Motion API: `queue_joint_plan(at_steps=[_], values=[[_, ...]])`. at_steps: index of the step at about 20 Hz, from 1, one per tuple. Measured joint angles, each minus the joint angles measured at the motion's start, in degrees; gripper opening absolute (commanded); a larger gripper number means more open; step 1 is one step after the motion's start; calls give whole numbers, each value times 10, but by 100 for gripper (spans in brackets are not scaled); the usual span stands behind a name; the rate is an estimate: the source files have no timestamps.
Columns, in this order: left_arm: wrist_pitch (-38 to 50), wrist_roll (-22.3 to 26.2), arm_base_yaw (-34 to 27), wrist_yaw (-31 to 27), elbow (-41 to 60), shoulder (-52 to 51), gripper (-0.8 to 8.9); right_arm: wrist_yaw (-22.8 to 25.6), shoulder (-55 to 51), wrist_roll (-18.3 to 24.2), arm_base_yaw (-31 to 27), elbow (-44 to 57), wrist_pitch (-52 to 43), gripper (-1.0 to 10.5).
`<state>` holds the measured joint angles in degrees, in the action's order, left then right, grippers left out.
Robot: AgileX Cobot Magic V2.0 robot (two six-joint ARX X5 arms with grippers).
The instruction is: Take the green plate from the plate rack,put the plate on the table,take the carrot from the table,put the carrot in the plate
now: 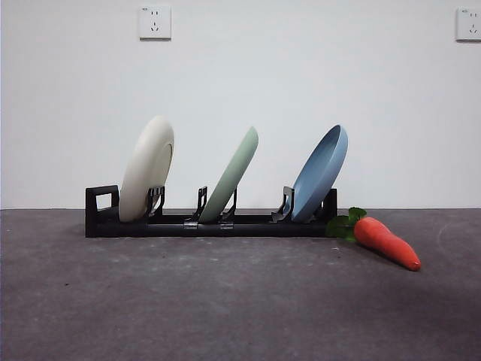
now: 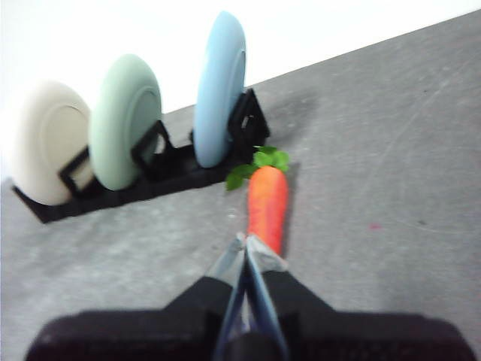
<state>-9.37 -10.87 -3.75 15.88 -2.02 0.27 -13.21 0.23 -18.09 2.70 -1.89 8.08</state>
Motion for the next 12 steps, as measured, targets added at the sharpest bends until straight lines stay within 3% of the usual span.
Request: queue_joint_plan(at_steps=[6,12], values=[[-22,-37,0,18,-81,3,-7,-3,13,-19,0,-67,1,-11],[-89,-38,0,55,-168,42,-7,-26,79,-7,0,-168,74,-11]])
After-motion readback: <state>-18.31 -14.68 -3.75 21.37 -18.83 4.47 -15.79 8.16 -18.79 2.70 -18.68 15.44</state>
